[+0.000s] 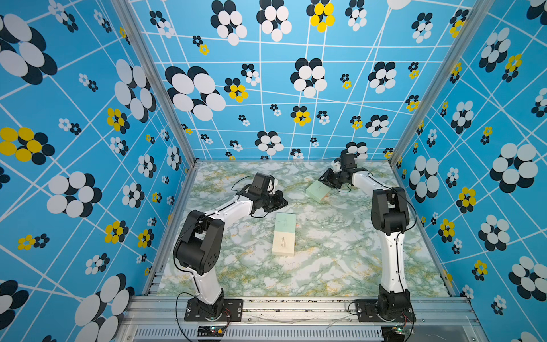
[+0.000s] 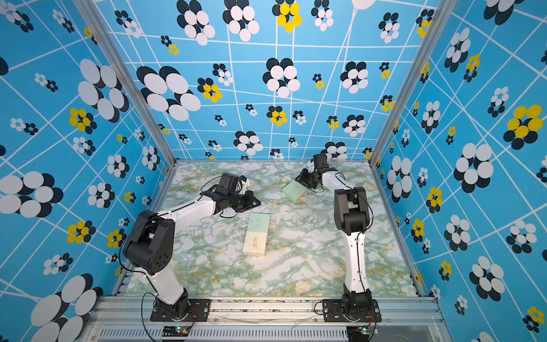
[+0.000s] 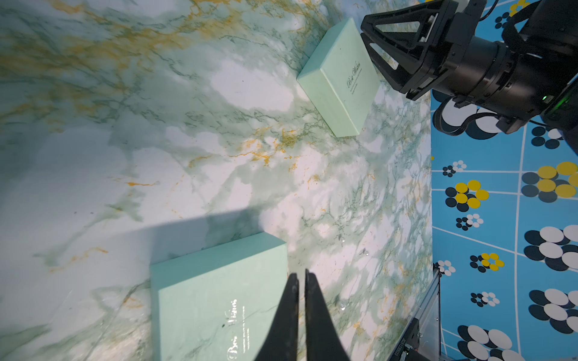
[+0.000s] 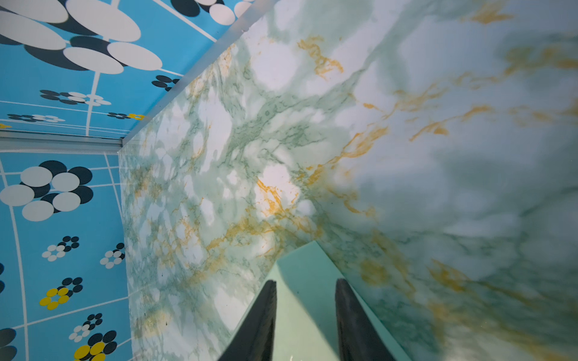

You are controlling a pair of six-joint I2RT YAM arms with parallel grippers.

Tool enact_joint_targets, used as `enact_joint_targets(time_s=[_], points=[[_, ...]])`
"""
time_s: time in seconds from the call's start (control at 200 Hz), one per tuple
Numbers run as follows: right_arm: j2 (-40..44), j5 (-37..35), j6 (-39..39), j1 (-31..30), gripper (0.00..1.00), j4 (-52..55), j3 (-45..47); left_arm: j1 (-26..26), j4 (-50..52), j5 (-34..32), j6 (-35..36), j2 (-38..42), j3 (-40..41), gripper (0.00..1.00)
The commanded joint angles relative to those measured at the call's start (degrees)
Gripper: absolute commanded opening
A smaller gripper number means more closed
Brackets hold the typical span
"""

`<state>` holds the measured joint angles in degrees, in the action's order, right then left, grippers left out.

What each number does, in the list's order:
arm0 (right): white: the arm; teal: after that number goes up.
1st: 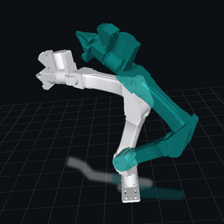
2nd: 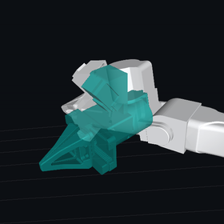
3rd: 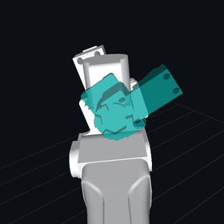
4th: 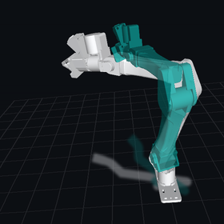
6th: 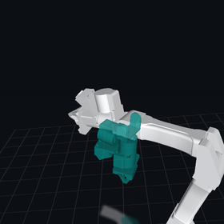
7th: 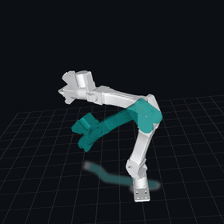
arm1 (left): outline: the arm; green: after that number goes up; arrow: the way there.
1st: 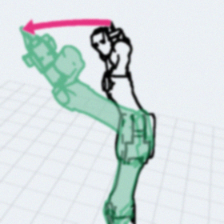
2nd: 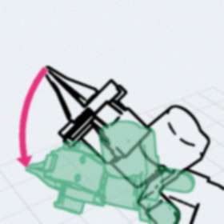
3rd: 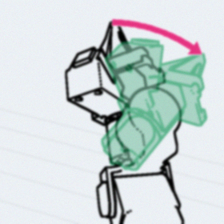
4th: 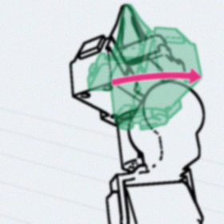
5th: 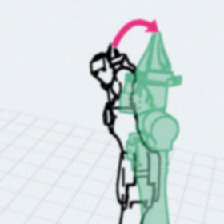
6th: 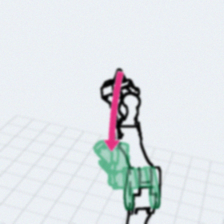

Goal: Take out the earrings from the drawer-style jewelry box
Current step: Move the jewelry box to the center of the board.

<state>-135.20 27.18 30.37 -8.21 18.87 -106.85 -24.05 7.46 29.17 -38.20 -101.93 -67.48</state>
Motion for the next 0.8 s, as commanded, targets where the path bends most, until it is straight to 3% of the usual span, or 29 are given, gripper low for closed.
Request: enact_joint_targets(time_s=[0.0,0.795], points=[[0.0,2.3,-2.1,0.0,0.35,2.4,1.6,-0.4,-0.2,0.2,0.1,-0.4,1.0,0.10],[1.7,12.4,-20.9,-9.6,0.32,12.4,3.4,-0.3,-1.5,-0.9,0.0,1.7,5.2,0.10]])
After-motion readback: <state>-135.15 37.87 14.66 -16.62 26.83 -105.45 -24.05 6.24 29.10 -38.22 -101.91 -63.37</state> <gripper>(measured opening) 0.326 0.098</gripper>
